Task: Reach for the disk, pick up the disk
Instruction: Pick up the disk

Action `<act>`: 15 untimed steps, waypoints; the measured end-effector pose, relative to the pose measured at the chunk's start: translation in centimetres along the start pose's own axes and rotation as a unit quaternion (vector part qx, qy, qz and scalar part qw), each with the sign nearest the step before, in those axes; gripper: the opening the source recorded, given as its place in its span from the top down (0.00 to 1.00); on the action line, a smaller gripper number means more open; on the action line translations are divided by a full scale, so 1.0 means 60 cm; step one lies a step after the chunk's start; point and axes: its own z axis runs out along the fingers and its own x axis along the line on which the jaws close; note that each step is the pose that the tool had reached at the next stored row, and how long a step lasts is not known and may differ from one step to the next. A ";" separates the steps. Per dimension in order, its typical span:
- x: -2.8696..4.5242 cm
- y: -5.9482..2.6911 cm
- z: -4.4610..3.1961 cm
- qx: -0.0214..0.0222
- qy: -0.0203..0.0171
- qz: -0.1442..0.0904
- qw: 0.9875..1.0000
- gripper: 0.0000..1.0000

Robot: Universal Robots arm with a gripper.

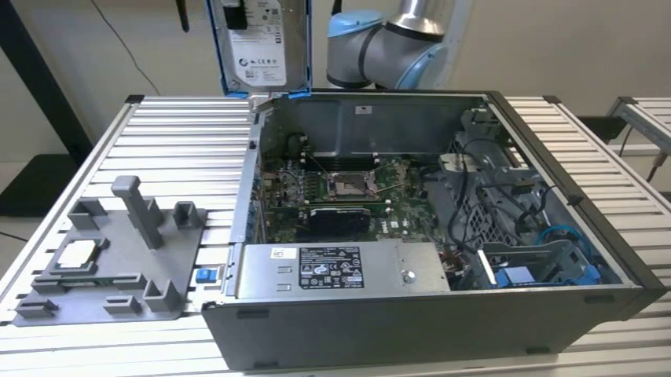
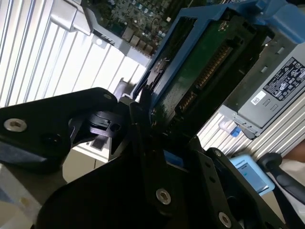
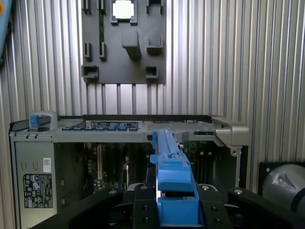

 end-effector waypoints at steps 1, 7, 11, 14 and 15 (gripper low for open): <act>0.000 -0.005 0.000 0.000 0.000 0.000 1.000 1.00; -0.001 -0.035 0.001 0.000 0.000 0.000 1.000 1.00; -0.001 -0.054 0.002 0.000 0.000 0.000 1.000 1.00; -0.002 -0.068 0.002 0.000 0.000 0.000 1.000 1.00; -0.002 -0.072 0.002 0.000 0.000 0.000 1.000 1.00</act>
